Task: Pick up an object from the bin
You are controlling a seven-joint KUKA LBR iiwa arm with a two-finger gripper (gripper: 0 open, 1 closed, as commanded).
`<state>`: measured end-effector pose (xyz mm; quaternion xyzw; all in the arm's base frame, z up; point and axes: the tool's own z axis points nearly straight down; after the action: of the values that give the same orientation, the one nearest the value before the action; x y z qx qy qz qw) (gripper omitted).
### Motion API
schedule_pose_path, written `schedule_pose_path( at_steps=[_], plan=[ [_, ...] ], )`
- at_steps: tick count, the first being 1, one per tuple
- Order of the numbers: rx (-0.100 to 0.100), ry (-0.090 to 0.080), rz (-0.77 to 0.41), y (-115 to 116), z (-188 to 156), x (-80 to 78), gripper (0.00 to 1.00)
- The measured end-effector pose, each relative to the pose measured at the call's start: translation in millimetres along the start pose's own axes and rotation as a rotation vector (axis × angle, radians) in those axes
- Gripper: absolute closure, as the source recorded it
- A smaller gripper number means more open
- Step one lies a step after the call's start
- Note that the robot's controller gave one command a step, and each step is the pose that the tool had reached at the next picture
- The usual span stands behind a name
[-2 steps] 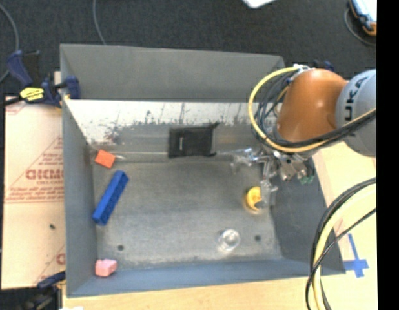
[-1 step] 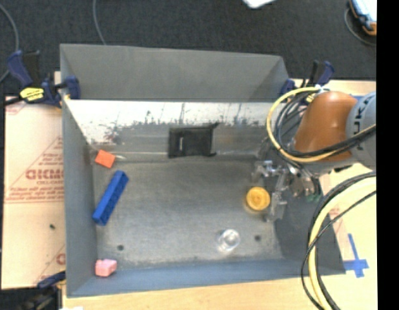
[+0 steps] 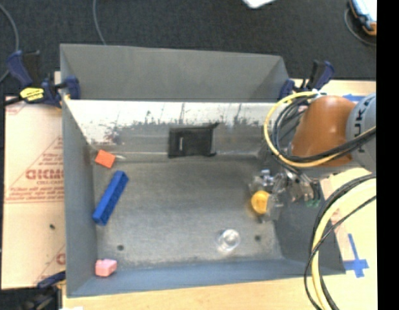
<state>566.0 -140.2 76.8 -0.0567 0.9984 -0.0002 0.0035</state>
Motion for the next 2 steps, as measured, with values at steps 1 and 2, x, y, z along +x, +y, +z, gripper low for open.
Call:
schedule_pose_path(
  at_steps=[1, 2],
  plan=[
    [0.0, 0.0, 0.0, 0.0, 0.0, 0.0, 1.0],
    [0.002, -0.007, 0.008, -6.9, -6.1, -12.6, 1.0]
  ],
)
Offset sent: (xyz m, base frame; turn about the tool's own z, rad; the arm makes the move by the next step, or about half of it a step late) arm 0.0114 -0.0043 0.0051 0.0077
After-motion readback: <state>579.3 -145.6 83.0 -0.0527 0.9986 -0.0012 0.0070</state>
